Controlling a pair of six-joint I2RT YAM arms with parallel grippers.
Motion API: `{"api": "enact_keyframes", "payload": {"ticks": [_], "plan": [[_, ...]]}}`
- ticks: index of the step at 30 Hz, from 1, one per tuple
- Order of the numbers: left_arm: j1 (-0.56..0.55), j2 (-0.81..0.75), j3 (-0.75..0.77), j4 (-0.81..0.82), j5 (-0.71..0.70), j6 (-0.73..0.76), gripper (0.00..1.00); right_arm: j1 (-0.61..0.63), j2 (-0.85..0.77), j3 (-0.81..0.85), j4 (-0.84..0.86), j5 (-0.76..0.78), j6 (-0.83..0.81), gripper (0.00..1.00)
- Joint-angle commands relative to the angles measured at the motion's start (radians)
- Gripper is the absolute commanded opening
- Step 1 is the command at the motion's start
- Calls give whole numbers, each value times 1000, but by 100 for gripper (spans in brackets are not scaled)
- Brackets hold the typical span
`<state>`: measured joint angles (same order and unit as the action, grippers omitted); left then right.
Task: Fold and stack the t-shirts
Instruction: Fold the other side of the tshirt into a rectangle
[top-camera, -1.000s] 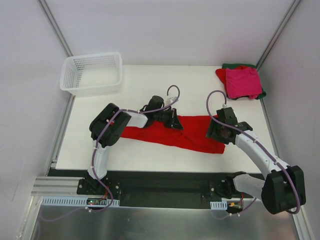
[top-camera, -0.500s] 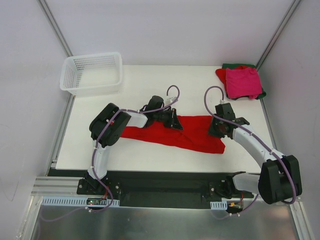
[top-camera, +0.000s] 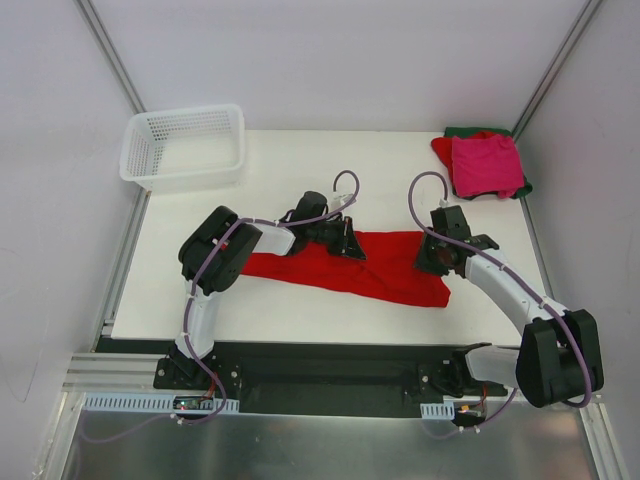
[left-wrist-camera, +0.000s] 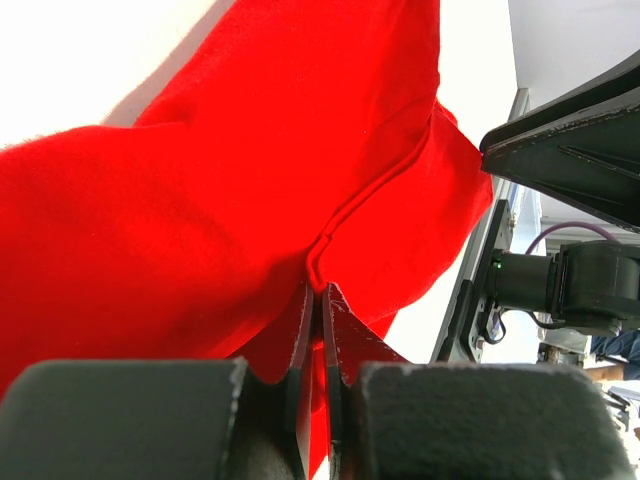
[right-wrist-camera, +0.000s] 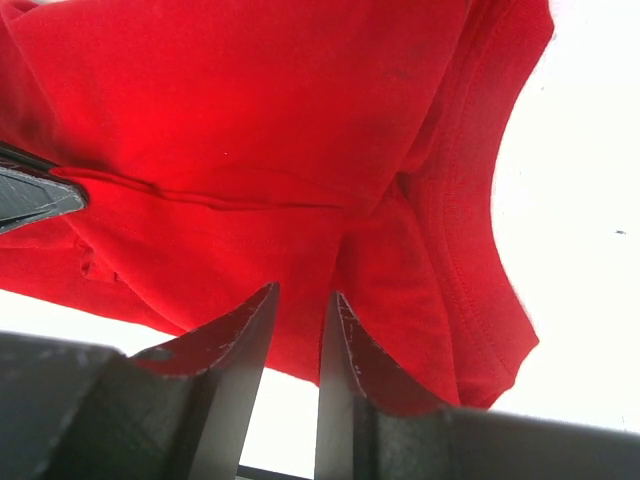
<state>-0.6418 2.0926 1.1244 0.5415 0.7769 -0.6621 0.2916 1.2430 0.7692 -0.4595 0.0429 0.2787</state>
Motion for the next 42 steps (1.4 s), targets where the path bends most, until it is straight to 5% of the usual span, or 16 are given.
{"api": "enact_keyframes", "payload": {"ticks": [1, 15, 22, 42], "plan": [[-6, -17, 6, 29, 10, 29, 0, -5, -10, -1, 5, -6, -4, 30], [-6, -17, 5, 29, 12, 29, 0, -8, -34, -42, 5, 0, 1, 29], [-6, -16, 6, 26, 10, 29, 0, -6, -33, -41, 13, -9, -1, 1], [-7, -163, 0, -90, 18, 52, 0, -9, -148, 59, -110, 48, -27, 1]]}}
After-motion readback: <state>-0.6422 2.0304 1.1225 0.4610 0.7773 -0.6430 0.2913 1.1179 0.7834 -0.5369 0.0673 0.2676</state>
